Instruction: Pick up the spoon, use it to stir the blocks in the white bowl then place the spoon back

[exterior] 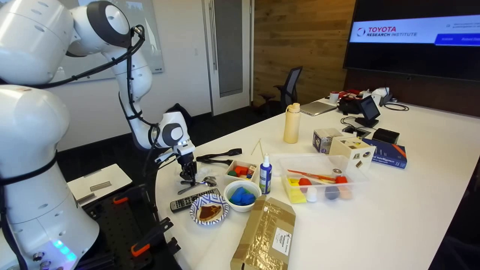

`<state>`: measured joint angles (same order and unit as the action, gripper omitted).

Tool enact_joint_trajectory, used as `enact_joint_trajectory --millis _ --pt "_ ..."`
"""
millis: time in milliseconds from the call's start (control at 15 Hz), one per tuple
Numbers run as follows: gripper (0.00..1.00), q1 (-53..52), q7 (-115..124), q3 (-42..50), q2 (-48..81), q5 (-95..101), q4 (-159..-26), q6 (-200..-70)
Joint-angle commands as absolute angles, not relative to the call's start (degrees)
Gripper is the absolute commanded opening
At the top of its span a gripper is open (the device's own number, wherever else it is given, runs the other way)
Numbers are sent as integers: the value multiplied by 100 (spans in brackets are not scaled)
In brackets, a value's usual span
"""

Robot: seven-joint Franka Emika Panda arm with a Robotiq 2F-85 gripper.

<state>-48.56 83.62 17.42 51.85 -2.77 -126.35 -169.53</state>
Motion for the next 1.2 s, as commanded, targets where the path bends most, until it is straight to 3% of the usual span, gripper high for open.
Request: enact_joint_trajectory --millis 0,600,1133 --pt "2 -4852 8395 1578 5352 -496 -12656 -17219" --pt "2 -4999 7622 2102 4606 -264 -13113 -17706" --pt "2 -3712 5491 1541 3437 -488 -13642 -18647"
